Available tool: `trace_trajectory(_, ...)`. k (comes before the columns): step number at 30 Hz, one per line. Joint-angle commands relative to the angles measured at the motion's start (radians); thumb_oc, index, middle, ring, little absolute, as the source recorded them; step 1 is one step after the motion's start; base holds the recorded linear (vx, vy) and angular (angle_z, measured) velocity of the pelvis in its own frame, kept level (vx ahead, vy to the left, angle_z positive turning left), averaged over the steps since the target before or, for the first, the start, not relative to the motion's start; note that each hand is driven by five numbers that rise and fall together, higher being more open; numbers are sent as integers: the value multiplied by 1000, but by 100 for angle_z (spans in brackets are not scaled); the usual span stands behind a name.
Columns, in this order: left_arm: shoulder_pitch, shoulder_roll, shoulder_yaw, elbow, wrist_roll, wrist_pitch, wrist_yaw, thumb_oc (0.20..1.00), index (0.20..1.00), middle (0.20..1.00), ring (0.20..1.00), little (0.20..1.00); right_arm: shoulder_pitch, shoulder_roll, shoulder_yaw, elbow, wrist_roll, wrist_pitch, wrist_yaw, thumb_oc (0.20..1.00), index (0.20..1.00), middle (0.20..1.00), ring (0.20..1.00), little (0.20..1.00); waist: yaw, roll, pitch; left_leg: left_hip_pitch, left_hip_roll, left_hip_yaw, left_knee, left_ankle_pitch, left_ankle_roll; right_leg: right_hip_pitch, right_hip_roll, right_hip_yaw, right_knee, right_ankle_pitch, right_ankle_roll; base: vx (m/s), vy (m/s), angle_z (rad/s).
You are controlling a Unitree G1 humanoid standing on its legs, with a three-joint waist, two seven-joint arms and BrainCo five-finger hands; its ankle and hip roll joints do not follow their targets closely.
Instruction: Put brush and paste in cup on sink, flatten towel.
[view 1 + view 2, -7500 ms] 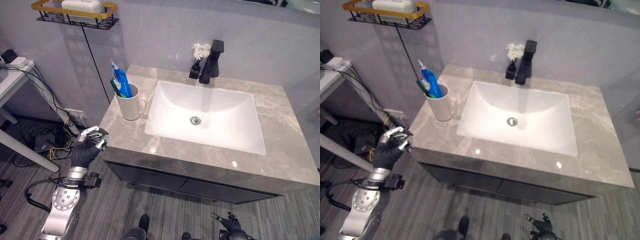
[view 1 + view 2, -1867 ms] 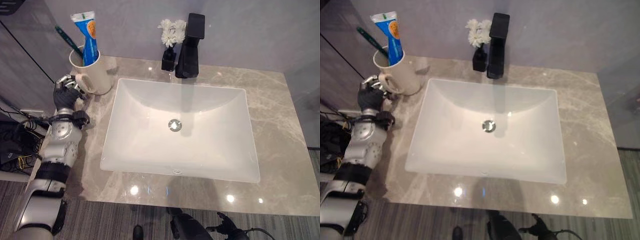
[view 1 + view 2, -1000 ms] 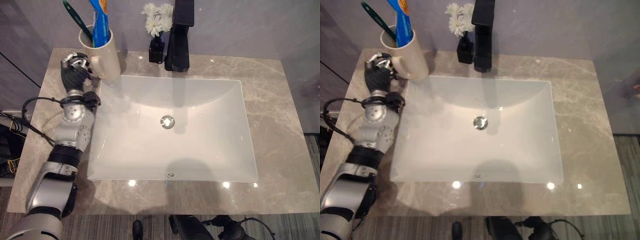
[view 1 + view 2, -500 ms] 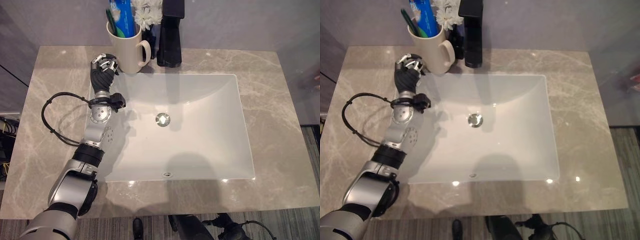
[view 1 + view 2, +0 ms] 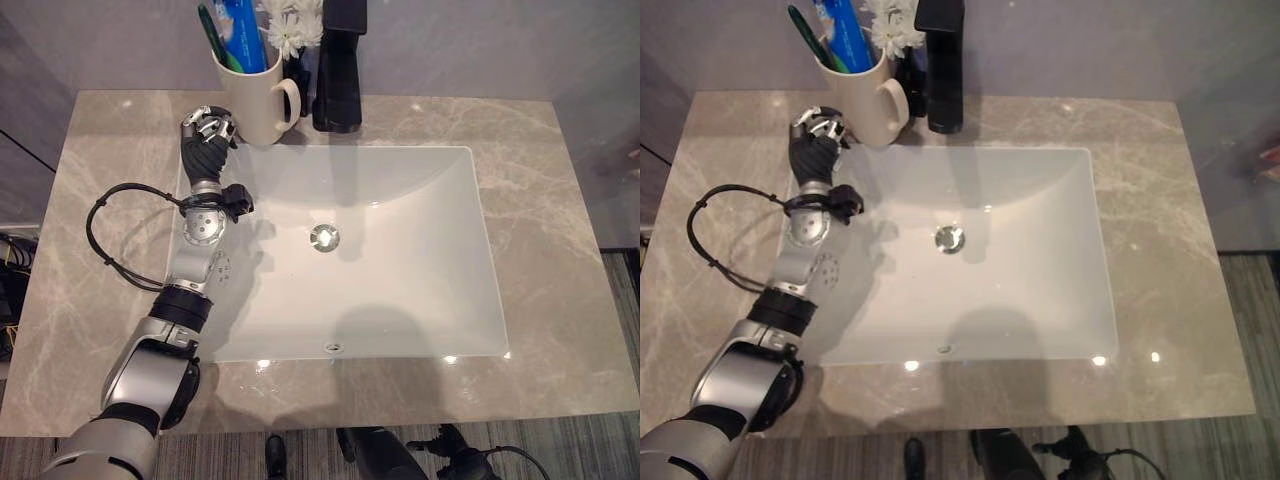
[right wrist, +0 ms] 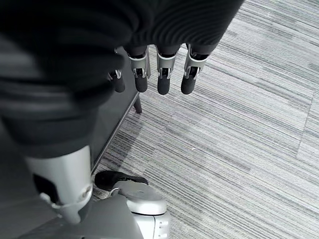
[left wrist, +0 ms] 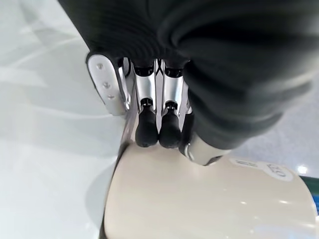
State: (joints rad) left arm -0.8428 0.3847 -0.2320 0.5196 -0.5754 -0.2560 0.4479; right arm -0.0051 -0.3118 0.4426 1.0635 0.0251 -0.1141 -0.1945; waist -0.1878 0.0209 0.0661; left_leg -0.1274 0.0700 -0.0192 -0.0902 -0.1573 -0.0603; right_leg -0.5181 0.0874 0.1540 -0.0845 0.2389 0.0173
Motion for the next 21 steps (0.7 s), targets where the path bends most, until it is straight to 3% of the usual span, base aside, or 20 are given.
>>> trace_trajectory(1, -8, -33, 51, 15, 65, -2, 74, 200, 200, 200, 200, 200, -4, -27, -29, -19, 22, -19, -11, 1000, 1000, 1000, 1000, 1000, -35, -2, 48, 121, 6, 9, 3, 161, -31, 86, -21, -20, -3, -82, 82, -31, 6, 0)
trace_trajectory(7, 40, -98, 117, -80, 199, -32, 195, 200, 200, 200, 200, 200, 3, -10, -17, 0, 15, -27, -7, 1000, 1000, 1000, 1000, 1000, -35, -46, 27, 138, 6, 12, 3, 130, -27, 104, -27, -38, -3, -75, 86, -12, 9, 4)
trace_trajectory(13, 113, -74, 224, -227, 298, -72, 302, 200, 200, 200, 200, 200, 31, -12, -27, -7, 13, -38, 7, 1000, 1000, 1000, 1000, 1000, -29, -87, -15, 171, 1, 19, 3, 100, -18, 128, -16, -29, -3, -64, 97, -2, 3, 1)
trace_trajectory(21, 290, -55, 297, -429, 428, -78, 286, 200, 200, 200, 200, 200, 78, -17, -69, 45, -7, -30, 33, 1000, 1000, 1000, 1000, 1000, 2, -87, -58, 228, -20, 14, 3, 64, 8, 178, -27, -14, -2, -55, 110, -22, 54, -12)
